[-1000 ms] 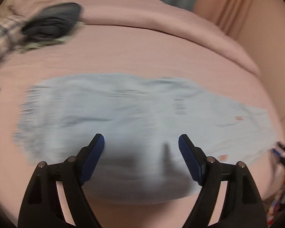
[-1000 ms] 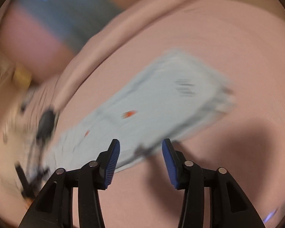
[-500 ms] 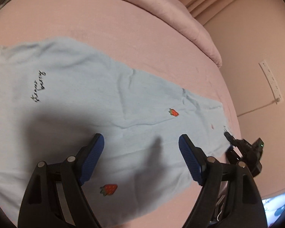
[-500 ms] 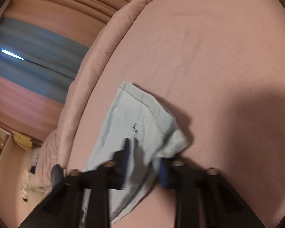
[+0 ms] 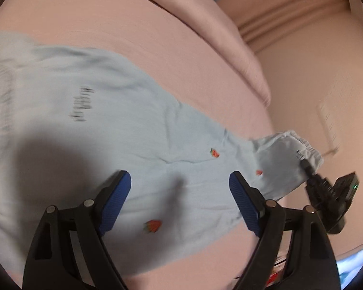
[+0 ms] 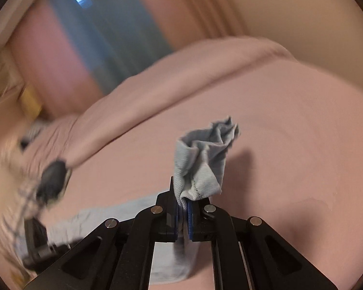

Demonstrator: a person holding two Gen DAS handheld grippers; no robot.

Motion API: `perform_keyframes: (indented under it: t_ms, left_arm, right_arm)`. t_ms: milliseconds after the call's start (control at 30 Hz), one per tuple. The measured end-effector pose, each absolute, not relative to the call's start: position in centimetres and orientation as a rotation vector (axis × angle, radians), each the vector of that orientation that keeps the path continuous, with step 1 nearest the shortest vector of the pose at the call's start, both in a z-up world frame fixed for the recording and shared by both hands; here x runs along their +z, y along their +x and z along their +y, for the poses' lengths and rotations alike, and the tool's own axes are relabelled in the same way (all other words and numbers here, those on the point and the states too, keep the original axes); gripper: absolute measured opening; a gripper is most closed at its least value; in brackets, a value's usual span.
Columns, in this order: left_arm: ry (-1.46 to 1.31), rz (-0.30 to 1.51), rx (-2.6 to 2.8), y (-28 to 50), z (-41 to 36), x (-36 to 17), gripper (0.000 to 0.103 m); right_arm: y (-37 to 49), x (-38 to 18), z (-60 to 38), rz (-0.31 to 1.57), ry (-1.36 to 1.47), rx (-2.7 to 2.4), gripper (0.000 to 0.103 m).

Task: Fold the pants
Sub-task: 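Lift the hem end with the right gripper and fold it toward the waistband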

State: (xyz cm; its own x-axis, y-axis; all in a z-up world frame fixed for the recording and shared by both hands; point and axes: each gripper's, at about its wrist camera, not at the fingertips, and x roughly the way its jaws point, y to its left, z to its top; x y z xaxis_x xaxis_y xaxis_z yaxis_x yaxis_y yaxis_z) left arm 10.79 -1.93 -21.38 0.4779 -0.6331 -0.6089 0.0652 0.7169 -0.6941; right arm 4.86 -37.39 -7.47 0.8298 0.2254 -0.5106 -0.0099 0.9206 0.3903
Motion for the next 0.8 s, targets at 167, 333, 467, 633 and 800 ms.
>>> perform_keyframes:
  t_ms: [167,333,467,633,800]
  left_arm:
    - [-0.833,0.96,-0.544,10.3,1.3,-21.0,0.087]
    - [-0.983,0.976,-0.658,11.0,1.1,-21.4,0.102]
    - [-1.025,1.05,-0.658,12.3,-0.4,-22.8,0.102]
    - [-1.083,1.067,-0.715,13.7,-0.8,-22.7,0.083]
    - [-0.982,1.011,-0.64,13.2,1.5,-21.6,0.027]
  right_arm:
    - [5.6,-6.8,-28.9,0.591,0.232,0.32,0.007]
    - [5.7,-9.9,-21.6,0.641,0.095,0.45,0.007]
    - [5.1,-12.8,-18.3,0.693,0.016,0.503,0.007]
    - [3.5,-13.1,-15.8,0.675,-0.115,0.524,0.007]
    - [3.2,-12.3,-14.3,0.613,-0.221,0.494,0.007]
